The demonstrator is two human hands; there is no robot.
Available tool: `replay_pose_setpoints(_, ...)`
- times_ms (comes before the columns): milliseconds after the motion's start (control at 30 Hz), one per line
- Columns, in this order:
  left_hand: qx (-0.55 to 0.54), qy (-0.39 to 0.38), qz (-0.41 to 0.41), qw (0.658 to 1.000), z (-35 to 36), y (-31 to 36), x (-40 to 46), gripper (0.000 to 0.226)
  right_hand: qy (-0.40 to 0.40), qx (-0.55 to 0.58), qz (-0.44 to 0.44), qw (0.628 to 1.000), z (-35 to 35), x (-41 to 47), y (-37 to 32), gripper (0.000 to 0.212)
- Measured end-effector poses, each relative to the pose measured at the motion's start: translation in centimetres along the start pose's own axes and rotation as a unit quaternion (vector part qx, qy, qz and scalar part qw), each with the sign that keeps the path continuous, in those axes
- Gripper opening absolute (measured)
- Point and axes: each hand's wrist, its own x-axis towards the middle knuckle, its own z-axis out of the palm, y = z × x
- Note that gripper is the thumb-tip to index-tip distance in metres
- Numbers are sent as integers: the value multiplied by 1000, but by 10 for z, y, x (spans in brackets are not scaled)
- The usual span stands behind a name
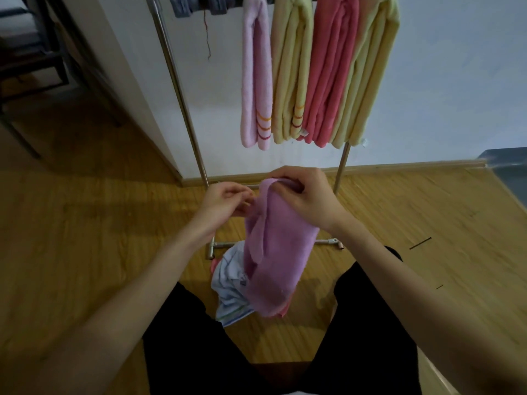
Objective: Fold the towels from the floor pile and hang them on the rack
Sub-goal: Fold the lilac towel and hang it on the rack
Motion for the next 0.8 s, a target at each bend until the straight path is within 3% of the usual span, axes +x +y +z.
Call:
replay_pose_setpoints(133,108,-12,144,984,-6,0,-16,18,-11,-12,1,1000,6,13,-1,18)
replay_pose_setpoints(233,170,-8,198,965,-7,-6,-23,27,-21,-19,2,1000,10,15,-4,18)
replay_pose_setpoints(367,213,32,225,950,-3,-8,-25,29,-39,-9,6,999,13,14,-8,16)
replay_pose_setpoints(500,259,56,267,926,2,-13,-27,10,-42,-9,-4,999,14,11,-11,15)
replay_pose_setpoints(567,270,52,274,921,2,-19,-28,11,-37,-8,-7,999,11,9,-11,17)
replay_pose_setpoints(800,239,41,211,947,1,-35,-27,18,-47,-22,-30,998,6,-3,0,5)
